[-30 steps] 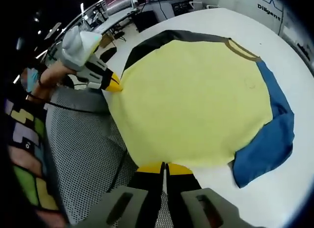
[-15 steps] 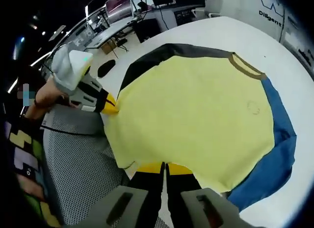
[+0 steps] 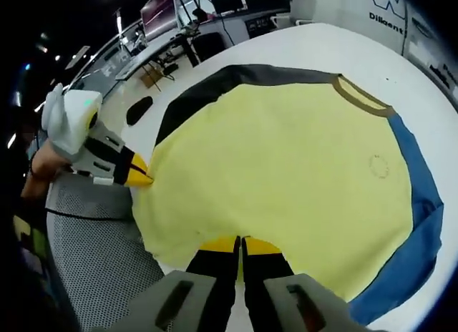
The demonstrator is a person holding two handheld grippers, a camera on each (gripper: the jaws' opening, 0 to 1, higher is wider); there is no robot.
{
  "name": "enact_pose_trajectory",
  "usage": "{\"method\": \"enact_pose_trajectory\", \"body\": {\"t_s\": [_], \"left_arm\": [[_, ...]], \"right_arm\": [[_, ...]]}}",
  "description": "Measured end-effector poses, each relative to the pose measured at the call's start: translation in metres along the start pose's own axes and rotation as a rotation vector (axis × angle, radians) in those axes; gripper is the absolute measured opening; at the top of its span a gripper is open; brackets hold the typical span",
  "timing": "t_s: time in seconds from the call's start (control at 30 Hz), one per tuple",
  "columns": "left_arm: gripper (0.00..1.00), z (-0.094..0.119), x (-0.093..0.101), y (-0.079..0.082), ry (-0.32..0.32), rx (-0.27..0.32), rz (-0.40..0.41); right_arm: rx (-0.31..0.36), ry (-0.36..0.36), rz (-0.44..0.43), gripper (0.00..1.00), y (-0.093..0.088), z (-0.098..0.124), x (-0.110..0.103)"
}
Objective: Fold the garment on the visible template until the final outline fits inside the template.
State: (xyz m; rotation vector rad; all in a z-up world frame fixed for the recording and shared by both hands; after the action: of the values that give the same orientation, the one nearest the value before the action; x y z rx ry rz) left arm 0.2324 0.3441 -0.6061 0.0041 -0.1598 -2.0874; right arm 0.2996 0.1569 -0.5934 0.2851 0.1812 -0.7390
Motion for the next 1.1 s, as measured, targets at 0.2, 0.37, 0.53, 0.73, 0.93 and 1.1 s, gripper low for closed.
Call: {"method": "enact_pose_trajectory", "body": {"t_s": [0.2, 0.37, 0.53, 0.73, 0.93, 1.1], "left_arm": [[0.0, 0.0, 0.0, 0.0, 0.004, 0.0, -0.002], [0.0, 0.0, 0.0, 0.0, 0.001, 0.0, 0.004], [0.0, 0.0, 0.0, 0.0, 0.0, 0.001, 0.005], [0.0, 0.0, -0.001, -0.001, -0.013, 0.003, 0.018], [0.0, -0.001, -0.001, -0.001, -0.013, 0.004, 0.016], [0.0, -0.001, -0.001, 0.0, -0.009, -0.001, 0.01]], "right_arm": [[0.011, -0.01, -0.012, 0.0, -0.001, -0.007, 0.004], [0.047, -0.023, -0.008, 0.0, 0.001, -0.011, 0.008], [0.162, -0.082, 0.118, 0.17, 0.008, -0.001, 0.007], [0.183, -0.146, 0.117, 0.41, 0.002, 0.022, 0.01], [0.166, -0.171, 0.211, 0.45, -0.014, 0.025, 0.001], [0.119, -0.143, 0.231, 0.39, -0.025, 0.018, -0.007]]}}
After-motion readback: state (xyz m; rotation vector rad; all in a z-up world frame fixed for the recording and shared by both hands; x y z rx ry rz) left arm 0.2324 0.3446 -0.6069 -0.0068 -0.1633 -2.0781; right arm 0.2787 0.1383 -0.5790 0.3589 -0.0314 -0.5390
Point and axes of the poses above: the point that each gripper's makers call its tool centre point, and the gripper's own axes: z roughly backward along the fingers, x roughly to its right, y roughly out of its top, the point moved 4 cm from there along z, roughly backward along the fingers, and after that the axes turned 15 degrees about -x, right-handed, at the moved point
